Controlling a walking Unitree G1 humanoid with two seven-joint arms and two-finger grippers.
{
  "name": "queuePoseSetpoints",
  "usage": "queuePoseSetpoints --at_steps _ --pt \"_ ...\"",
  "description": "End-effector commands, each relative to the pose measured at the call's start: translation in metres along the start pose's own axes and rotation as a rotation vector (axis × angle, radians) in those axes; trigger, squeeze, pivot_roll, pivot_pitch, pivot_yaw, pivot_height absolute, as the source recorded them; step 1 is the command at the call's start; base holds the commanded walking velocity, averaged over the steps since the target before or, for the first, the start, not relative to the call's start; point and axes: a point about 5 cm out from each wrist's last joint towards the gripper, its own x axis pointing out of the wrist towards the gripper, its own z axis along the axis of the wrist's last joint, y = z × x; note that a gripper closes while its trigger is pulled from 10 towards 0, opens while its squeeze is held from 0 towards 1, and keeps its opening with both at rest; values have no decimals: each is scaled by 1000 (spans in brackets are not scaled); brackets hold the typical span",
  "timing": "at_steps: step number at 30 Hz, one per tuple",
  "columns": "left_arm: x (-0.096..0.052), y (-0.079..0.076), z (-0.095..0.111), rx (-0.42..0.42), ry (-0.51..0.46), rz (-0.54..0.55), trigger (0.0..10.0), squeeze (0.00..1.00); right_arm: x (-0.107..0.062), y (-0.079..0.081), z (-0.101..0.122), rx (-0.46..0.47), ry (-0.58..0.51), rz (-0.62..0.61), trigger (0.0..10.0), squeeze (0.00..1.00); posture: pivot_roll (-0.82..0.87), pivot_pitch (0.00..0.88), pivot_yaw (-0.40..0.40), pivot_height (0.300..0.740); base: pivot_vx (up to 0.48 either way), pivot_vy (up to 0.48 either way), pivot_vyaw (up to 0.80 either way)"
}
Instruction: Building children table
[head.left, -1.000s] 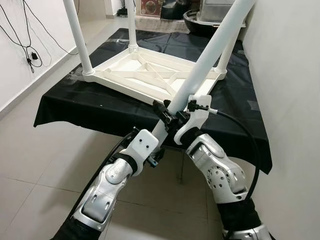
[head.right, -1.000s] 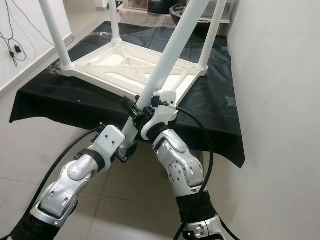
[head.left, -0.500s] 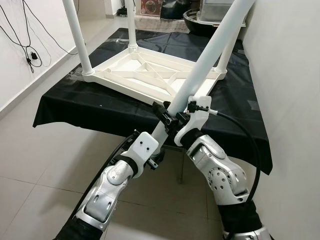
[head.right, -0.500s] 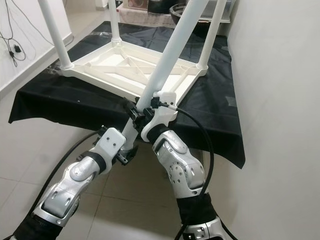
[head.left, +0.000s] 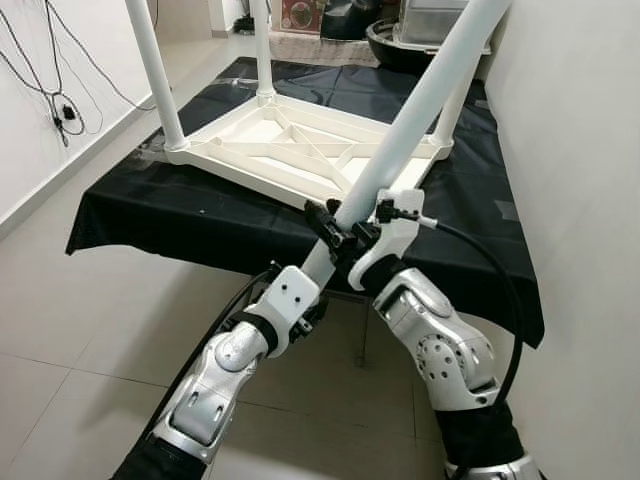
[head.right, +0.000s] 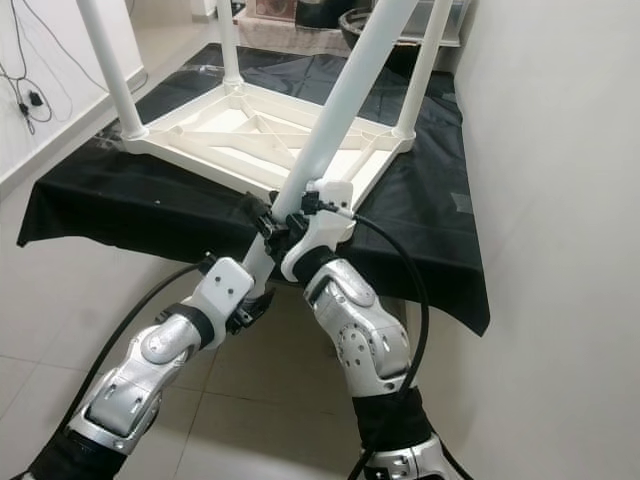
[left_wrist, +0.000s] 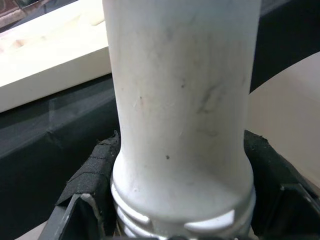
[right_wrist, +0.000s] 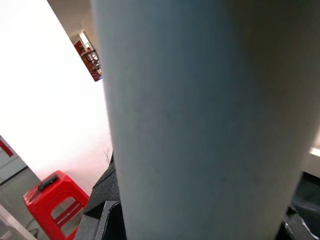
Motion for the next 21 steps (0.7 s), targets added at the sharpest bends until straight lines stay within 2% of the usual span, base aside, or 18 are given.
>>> queuePoseSetpoints --at_steps 1,2,3,7,8,9,10,12,17,20,21 --pt "-3 -1 -11 -11 37 2 0 0 0 2 6 -30 -16 9 10000 0 43 95 -34 740 0 0 0" --pt "-3 -1 -11 -11 37 2 0 0 0 2 6 -30 -16 9 10000 0 43 95 -34 740 0 0 0" --pt "-3 0 -10 -12 30 -1 10000 0 -1 1 5 -37 -13 13 10000 1000 43 95 -34 740 0 0 0" --pt "-5 1 -7 -45 6 -24 10000 0 -2 -1 4 -48 -12 22 10000 1000 46 93 -34 740 0 0 0" --pt "-9 0 -3 -52 -39 -77 10000 0 -3 -3 4 -51 -8 42 10000 0 50 92 -35 740 0 0 0" --pt "-9 0 -3 -52 -39 -77 10000 0 -3 -3 4 -51 -8 42 10000 0 50 92 -35 740 0 0 0" --pt "-12 0 -2 -69 -63 -127 10000 0 -3 -5 5 -46 -5 57 10000 0 50 91 -34 740 0 0 0" --pt "-12 0 -2 -69 -63 -127 10000 0 -3 -5 5 -46 -5 57 10000 0 50 91 -34 740 0 0 0" --pt "-39 7 -9 -159 -81 -388 10000 0 -8 -14 11 -30 19 177 10000 0 57 87 -27 740 0 0 0" --pt "-43 8 -10 -195 -70 -421 10000 0 -9 -15 12 -43 27 186 10000 0 59 85 -28 740 0 0 0" --pt "-47 9 -11 -217 -63 -453 10000 0 -10 -15 12 -34 43 226 10000 0 56 83 -25 740 0 0 0"
